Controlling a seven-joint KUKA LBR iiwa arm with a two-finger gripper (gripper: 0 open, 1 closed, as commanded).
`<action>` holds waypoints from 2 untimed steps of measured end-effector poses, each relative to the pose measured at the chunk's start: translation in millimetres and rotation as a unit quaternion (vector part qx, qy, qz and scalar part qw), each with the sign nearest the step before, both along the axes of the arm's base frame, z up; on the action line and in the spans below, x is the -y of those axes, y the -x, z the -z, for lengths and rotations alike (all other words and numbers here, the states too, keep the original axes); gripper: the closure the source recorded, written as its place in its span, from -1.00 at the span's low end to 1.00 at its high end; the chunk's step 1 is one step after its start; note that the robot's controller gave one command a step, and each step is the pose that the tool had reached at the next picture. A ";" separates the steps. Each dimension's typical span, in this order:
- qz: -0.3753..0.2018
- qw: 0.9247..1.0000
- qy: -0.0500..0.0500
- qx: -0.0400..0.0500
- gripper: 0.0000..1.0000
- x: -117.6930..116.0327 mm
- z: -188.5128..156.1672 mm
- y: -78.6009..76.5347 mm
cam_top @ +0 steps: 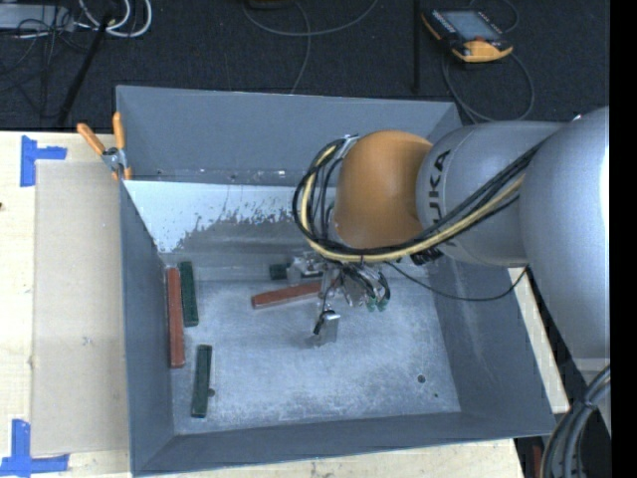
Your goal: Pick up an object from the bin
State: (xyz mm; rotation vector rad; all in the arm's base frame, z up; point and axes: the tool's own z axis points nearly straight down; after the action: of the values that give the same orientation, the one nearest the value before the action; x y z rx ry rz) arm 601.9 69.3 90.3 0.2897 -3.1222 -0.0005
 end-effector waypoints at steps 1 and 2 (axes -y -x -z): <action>-0.080 0.997 -0.001 0.005 -1.00 -33.0 19.9 -20.5; -0.078 0.997 -0.001 0.005 1.00 -32.9 18.1 -21.0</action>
Offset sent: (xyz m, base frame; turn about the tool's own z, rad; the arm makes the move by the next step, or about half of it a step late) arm 0.0191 0.0328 -0.0203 -0.1616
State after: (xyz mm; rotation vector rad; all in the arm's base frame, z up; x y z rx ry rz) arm 622.8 102.2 72.2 0.5337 -3.1004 -0.0025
